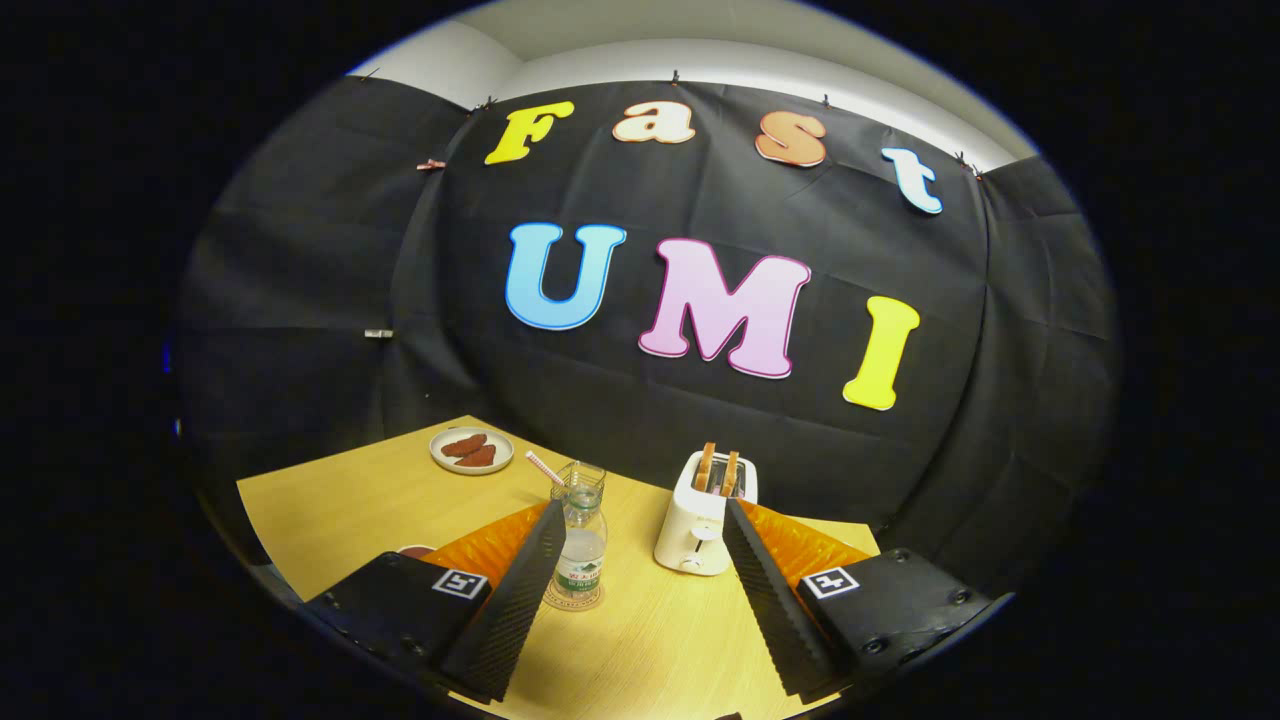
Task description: Take the bottle from table, then pour the juice into the cup, finally place the bottle on the coaster
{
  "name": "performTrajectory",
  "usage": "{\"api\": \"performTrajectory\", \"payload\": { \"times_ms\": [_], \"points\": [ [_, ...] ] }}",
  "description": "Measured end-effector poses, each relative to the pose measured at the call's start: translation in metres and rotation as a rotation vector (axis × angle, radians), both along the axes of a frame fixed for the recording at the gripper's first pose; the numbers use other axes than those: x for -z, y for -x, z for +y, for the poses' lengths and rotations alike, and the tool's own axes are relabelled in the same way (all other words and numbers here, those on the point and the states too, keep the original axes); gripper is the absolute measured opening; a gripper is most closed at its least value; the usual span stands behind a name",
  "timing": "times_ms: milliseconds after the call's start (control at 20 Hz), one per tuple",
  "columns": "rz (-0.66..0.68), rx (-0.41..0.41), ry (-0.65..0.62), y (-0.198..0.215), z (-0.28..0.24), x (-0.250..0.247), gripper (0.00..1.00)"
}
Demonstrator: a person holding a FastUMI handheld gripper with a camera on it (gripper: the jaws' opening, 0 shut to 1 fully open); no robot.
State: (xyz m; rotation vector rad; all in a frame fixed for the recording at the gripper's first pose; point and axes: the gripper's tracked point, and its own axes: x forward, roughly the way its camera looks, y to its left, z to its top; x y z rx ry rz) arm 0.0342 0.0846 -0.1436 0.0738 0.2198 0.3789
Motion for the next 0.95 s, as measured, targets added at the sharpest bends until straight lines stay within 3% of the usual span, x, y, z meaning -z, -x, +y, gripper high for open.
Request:
{"api": "performTrajectory", "payload": {
  "times_ms": [400, 950],
  "points": [
    [-0.028, 0.118, -0.035, 0.017, -0.042, -0.055, 0.98],
    [-0.002, 0.139, 0.024, 0.028, -0.054, -0.035, 0.98]
  ]
}}
